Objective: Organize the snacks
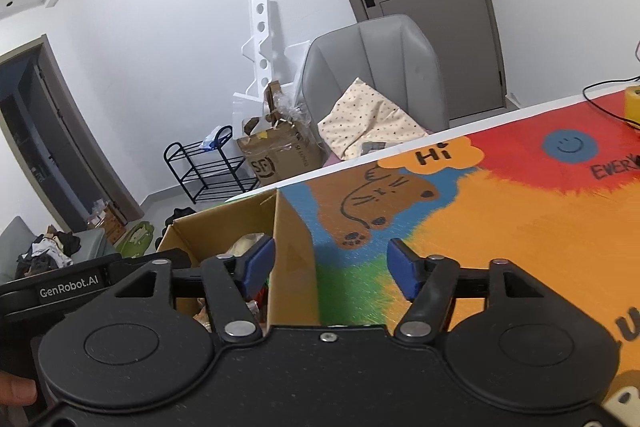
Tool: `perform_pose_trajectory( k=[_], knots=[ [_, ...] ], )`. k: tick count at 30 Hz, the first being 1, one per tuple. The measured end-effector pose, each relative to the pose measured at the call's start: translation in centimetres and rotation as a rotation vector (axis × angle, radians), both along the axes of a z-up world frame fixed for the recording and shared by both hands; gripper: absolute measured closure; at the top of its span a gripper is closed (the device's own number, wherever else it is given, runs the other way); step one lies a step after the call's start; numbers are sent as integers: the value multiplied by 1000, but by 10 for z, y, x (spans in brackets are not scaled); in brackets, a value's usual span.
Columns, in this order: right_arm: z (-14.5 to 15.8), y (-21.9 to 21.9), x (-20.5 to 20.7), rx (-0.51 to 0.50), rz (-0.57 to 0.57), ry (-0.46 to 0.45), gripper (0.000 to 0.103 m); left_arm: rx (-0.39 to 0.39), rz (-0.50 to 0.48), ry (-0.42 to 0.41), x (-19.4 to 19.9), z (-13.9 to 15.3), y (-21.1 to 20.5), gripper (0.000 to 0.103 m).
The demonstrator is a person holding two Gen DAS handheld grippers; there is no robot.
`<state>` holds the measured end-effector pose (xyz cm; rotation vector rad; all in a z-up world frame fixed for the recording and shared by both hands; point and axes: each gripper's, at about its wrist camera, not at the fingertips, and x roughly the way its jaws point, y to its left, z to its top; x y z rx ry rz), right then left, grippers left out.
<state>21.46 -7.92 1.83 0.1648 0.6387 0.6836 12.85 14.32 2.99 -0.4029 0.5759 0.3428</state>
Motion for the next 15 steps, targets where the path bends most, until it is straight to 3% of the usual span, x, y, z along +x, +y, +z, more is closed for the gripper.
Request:
perform_pose_trajectory(
  k=[3,15],
  knots=[
    [3,-10,-6,3,-16,-17,22,7,-17,-1,-3,2,-10,5],
    [9,-53,-29,10,-84,-29,1,16,-85,25,-17,7,-45,4]
  ],
)
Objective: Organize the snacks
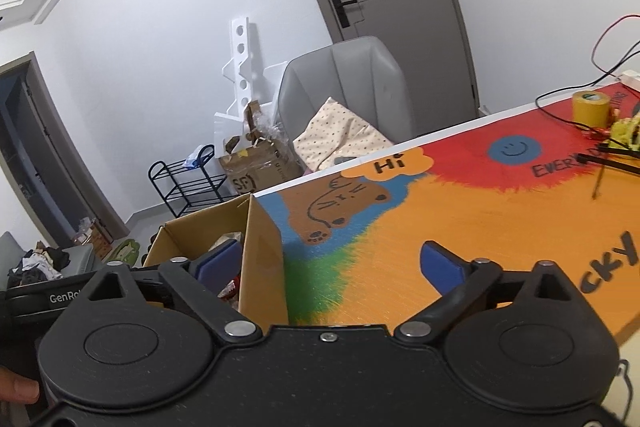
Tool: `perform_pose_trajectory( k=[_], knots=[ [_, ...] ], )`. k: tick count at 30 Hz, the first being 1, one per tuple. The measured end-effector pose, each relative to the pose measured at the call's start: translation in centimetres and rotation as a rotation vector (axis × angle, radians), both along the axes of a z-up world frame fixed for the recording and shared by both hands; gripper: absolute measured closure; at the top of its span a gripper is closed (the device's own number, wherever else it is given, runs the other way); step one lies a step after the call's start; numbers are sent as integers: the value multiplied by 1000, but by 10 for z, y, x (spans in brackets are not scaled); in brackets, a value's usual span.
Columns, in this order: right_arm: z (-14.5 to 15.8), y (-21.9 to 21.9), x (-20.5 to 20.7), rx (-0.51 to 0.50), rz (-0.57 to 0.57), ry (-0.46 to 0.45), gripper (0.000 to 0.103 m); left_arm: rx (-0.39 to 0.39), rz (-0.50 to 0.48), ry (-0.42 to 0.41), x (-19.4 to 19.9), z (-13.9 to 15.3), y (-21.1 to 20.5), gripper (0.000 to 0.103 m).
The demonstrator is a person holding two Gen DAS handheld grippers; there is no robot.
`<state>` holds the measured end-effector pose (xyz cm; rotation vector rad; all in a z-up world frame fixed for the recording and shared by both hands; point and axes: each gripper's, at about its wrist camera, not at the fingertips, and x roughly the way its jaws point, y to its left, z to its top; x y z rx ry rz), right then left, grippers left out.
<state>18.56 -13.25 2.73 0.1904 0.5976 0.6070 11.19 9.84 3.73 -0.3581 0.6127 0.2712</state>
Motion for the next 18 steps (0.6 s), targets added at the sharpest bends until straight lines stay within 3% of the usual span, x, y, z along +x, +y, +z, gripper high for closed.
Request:
perform_pose_trajectory(
  k=[9,18],
  knots=[
    [2,-21,-24,3,-46,-11,0,-5,-48,-10,-17,5,-15,0],
    [4,-34,-51,2,-87,-23,0,46,-88,-41,-42,15,-27,0]
  ],
)
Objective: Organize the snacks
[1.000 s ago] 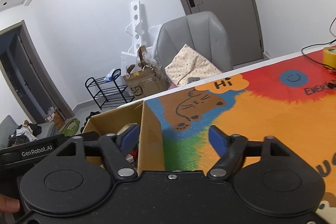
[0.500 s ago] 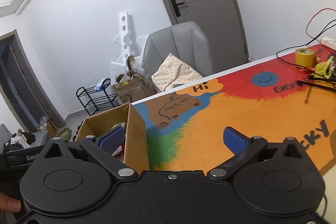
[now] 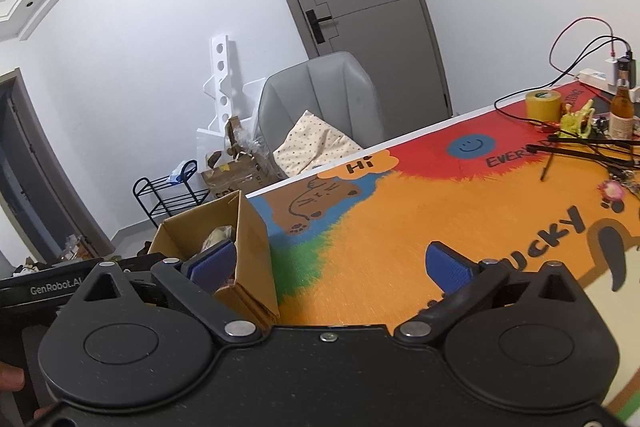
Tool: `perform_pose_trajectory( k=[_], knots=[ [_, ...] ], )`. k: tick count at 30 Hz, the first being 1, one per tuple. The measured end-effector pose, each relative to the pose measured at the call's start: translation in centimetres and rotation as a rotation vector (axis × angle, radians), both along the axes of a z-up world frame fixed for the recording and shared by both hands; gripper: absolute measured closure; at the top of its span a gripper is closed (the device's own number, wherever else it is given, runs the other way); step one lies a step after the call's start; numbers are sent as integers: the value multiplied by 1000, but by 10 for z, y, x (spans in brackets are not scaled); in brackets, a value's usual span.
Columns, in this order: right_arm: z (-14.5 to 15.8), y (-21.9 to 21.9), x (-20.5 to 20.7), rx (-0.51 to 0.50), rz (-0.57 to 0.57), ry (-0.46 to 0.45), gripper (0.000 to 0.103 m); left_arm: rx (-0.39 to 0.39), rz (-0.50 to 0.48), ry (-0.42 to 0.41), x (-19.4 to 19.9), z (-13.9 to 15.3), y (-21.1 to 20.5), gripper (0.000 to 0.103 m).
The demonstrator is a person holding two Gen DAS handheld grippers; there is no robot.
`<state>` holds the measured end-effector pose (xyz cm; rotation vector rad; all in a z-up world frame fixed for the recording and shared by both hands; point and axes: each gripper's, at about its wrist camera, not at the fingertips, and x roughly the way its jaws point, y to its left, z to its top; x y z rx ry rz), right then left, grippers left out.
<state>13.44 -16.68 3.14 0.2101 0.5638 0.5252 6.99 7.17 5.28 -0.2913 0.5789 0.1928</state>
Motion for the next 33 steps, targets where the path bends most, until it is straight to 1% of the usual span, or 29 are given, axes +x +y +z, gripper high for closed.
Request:
perform_pose_trajectory(
  k=[8,15,19,22,33],
  knots=[
    [7,-12,-25,-38,-30,-22,0,27,-43,-9,-23,6,-9,0],
    [13,-22,-43,-61,-65,-28,0,45,-100,-30,-38,14,-13,0],
    [18,-24,-53,-73,-49,-26,0,49,-119,-45,-46,18,-13,0],
    [21,-25,-62,-77,-34,-31,0,53,-133,-33,-50,19,-13,0],
    [27,-40,-88,-81,4,-21,0,111,-142,-38,-75,25,-10,0]
  ],
)
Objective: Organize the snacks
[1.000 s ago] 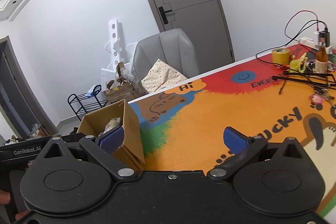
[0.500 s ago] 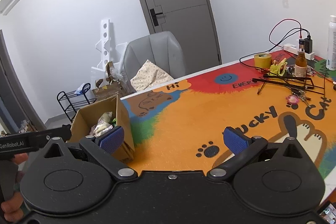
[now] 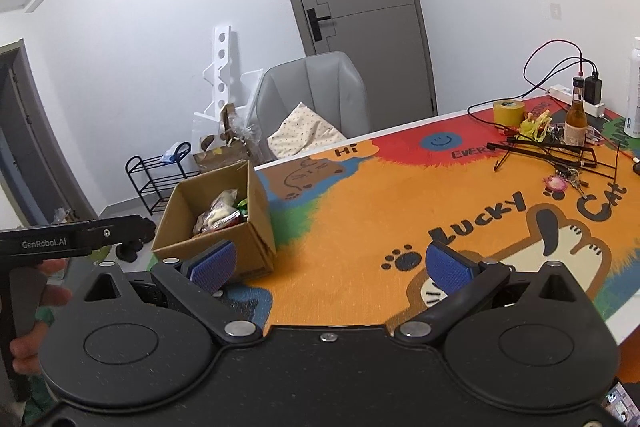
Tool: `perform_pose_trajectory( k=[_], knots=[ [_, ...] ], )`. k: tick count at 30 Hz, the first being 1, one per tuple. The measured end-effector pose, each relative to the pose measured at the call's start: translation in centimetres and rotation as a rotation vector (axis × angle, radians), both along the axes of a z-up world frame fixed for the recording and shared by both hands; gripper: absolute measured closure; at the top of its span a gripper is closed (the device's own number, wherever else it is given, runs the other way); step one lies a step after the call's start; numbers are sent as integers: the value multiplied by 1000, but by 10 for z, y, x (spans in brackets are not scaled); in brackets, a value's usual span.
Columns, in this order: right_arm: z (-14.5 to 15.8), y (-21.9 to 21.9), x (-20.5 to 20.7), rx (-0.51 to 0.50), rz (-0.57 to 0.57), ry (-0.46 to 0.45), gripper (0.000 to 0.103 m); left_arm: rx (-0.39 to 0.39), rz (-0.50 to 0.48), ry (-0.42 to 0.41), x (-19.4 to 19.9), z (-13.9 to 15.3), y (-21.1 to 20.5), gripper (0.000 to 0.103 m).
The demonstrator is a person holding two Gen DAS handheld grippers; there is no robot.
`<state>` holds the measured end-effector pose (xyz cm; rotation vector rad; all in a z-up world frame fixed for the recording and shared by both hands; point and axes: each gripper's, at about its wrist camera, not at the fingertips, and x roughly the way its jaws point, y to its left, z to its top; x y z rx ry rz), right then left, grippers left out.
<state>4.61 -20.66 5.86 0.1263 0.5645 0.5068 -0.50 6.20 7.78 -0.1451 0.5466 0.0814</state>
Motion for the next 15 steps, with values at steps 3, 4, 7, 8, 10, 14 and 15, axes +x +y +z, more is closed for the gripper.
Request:
perform_pose_trajectory(
  k=[3,4,7,8,10,14,15],
  knots=[
    [4,-10,-4,17,-17,-5,0,11,-3,11,-4,-3,2,0],
    [4,-13,-5,21,-22,-6,0,2,2,13,-5,-3,4,0],
    [5,-19,-7,24,-28,-4,0,-3,8,11,-9,-3,4,0],
    [4,-20,-8,23,-28,-4,0,1,9,9,-11,-3,4,0],
    [5,-21,-8,21,-28,-5,0,3,9,5,-13,-2,3,0],
    [5,-21,-10,17,-27,-7,0,2,8,-6,-17,1,1,0],
    [6,-21,-10,15,-26,-9,0,2,7,-9,-17,1,1,0]
  ],
)
